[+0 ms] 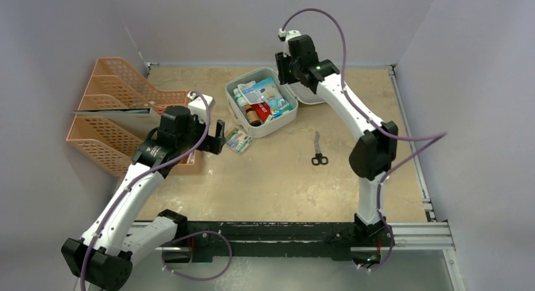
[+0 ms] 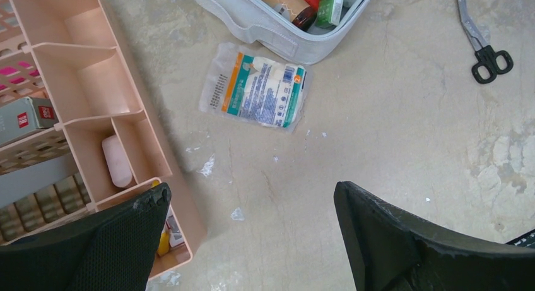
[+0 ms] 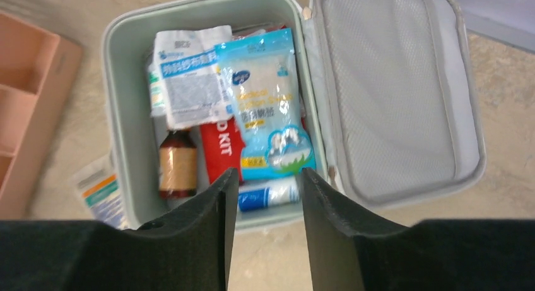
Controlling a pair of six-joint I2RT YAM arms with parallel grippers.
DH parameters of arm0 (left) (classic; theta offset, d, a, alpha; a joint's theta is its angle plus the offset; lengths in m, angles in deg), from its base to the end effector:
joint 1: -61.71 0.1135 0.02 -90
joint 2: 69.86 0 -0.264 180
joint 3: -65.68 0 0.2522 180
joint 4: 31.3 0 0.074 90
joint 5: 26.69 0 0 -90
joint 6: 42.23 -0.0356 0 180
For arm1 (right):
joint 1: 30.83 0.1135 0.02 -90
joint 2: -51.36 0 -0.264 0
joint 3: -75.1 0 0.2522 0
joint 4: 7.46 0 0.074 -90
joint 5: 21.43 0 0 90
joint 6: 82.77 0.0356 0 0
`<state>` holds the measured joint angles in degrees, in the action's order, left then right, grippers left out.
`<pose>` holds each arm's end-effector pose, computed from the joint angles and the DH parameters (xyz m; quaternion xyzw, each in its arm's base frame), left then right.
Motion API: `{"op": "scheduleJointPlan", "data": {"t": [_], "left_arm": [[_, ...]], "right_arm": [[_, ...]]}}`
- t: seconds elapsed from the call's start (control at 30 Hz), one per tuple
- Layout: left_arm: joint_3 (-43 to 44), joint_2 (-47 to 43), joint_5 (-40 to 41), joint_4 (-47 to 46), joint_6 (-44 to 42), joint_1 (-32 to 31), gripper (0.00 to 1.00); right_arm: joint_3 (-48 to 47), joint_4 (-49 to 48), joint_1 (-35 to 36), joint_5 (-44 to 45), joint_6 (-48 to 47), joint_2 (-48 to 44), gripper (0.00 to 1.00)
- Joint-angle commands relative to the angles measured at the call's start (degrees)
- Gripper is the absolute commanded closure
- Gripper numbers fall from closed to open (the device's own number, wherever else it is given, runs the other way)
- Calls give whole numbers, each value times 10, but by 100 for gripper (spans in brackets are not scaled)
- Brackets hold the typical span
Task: Organize the medicine kit
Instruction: Place the medical item at the medicine box, then adjust the medical item at the center of the board.
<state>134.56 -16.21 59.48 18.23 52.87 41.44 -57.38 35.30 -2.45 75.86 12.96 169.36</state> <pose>0.1843 -0.0706 0.3307 0.1321 0.8739 -0.1314 0.4490 0.4283 0.2263 0.3579 -0.1363 0.8464 0.0980 0.5054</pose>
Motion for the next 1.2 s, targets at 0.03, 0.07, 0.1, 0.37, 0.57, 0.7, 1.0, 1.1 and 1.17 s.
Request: {"op": "scheduleJointPlan", "data": {"t": [0.03, 0.07, 0.1, 0.37, 0.57, 0.7, 1.0, 1.1, 1.17], "left_arm": [[39, 67, 1, 11, 4, 2, 2], [51, 85, -2, 17, 7, 2, 3], [62, 103, -10, 23, 8, 3, 5], [129, 233, 2, -2, 30, 3, 21], [167, 316, 28, -39, 51, 4, 37], [172, 347, 37, -78, 78, 4, 50], [113, 388, 18, -175, 151, 4, 58], [94, 388, 19, -185, 168, 4, 62], [79, 386, 22, -197, 175, 4, 63]], "right_arm": [[104, 4, -2, -27, 54, -123, 48], [136, -5, -2, -34, 55, -148, 43], [160, -10, -2, -40, 58, -173, 39], [328, -56, -2, -70, 94, -365, 1], [410, -81, -2, -91, 116, -464, 1], [430, -71, -2, -96, 116, -503, 1], [453, -68, -2, -119, 116, -546, 1], [455, -71, -2, -119, 119, -553, 1], [457, -72, -2, -111, 121, -558, 1]]}}
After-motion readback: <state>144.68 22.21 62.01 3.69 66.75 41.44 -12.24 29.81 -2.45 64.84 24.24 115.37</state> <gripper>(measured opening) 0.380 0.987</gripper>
